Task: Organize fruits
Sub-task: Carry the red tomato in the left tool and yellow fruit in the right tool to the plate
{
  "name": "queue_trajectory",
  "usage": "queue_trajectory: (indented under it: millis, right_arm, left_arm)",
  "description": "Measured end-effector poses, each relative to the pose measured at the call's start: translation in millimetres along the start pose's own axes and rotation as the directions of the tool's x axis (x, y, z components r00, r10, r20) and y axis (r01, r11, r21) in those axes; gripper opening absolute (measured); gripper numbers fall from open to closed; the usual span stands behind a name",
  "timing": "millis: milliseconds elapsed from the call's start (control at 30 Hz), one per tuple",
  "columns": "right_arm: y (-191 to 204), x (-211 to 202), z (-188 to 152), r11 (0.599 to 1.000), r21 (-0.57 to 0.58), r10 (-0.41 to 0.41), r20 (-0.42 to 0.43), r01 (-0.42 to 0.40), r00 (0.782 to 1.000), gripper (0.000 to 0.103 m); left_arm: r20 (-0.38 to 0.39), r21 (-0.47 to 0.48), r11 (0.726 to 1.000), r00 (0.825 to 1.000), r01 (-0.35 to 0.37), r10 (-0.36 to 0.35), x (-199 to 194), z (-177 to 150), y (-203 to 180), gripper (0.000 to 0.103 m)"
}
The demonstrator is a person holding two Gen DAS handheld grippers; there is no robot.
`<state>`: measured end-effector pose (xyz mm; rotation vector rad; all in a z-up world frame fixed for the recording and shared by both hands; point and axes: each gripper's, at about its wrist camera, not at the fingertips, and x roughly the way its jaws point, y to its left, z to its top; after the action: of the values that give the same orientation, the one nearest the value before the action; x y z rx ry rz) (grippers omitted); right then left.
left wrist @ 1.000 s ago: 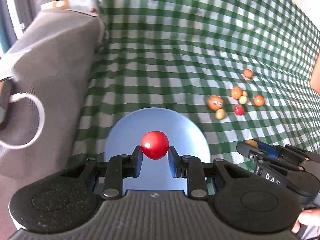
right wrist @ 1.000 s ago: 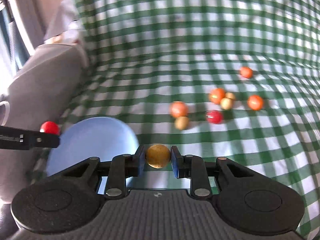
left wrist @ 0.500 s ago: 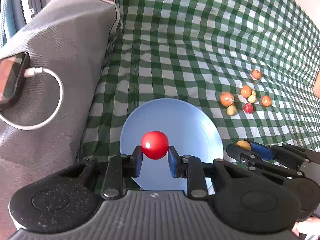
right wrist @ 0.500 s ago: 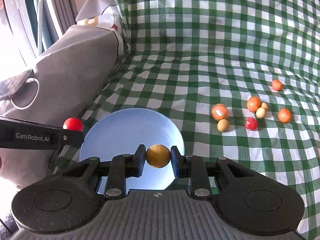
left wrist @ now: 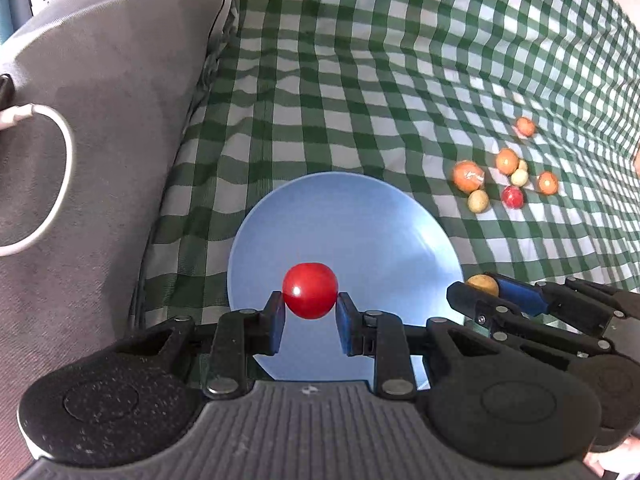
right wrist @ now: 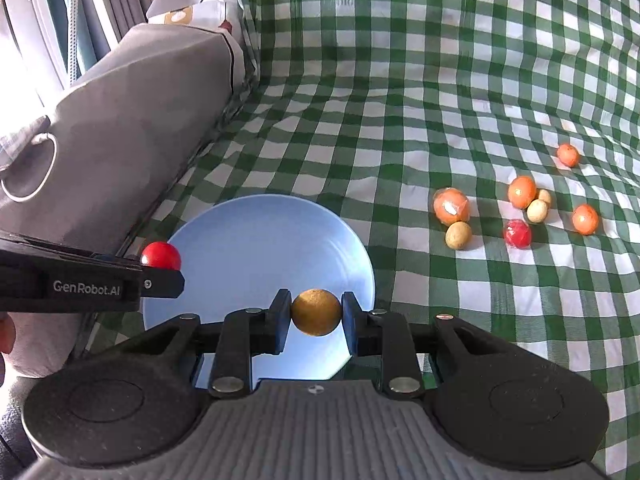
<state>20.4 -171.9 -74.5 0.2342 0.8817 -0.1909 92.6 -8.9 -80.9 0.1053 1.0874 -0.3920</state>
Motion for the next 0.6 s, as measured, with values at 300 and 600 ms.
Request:
queue_trajectory:
  millis: [300, 600]
  right_arm:
    - [1, 19, -4, 0.999, -0.031, 0.011, -0.041, -0.012, 0.999, 0.028]
    - [5, 29, -4, 0.998, -0.067, 0.007, -0.044, -0.009, 0.999, 0.028]
  left_arm:
    - [-0.034, 0.01, 1.0, 0.999, -0.022, 0.023, 24, 1, 1, 0.03]
    - [-0.04, 0.027, 0.998, 0.998, -0.049, 0.05, 31, 5, 0, 0.03]
